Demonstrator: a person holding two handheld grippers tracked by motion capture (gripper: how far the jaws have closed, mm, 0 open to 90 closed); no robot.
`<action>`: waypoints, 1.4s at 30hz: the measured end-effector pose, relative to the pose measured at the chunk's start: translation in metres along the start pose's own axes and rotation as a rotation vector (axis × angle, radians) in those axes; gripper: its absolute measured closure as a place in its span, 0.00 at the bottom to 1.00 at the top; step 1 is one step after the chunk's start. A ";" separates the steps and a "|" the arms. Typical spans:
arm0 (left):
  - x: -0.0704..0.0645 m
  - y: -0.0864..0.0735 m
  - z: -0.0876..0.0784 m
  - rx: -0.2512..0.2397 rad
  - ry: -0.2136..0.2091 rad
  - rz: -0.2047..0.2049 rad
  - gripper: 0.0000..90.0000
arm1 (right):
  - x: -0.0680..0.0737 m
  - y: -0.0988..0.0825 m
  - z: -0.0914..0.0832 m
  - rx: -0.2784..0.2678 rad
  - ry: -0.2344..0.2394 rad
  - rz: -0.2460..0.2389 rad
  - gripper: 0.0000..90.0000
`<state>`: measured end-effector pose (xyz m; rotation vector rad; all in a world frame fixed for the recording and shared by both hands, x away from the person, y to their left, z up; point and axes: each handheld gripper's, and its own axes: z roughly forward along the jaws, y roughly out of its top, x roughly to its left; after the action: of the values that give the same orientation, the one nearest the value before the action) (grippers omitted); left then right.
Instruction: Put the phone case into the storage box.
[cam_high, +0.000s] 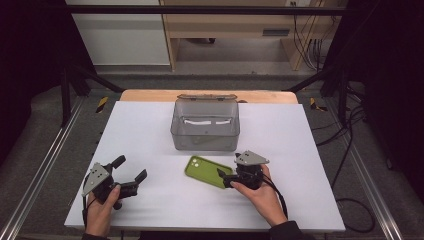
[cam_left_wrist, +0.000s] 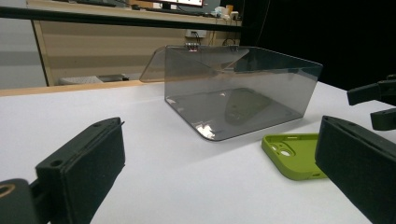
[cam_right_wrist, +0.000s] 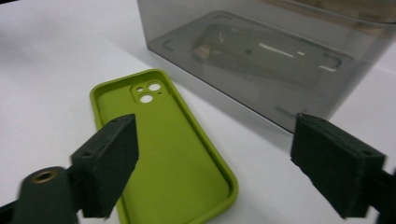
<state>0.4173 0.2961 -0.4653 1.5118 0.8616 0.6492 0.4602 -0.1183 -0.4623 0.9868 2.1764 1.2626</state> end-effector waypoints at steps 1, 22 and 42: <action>0.000 0.000 0.000 0.000 0.000 0.000 0.02 | 0.001 0.000 0.001 0.007 0.009 -0.004 0.28; -0.002 0.000 0.003 0.011 -0.019 0.001 0.02 | 0.017 -0.011 0.010 0.196 0.105 -0.067 1.00; -0.003 0.000 0.003 0.010 -0.024 0.001 0.02 | 0.046 -0.013 0.001 0.292 0.232 -0.041 1.00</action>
<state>0.4186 0.2921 -0.4653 1.5264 0.8469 0.6275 0.4265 -0.0868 -0.4749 0.9365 2.6033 1.1076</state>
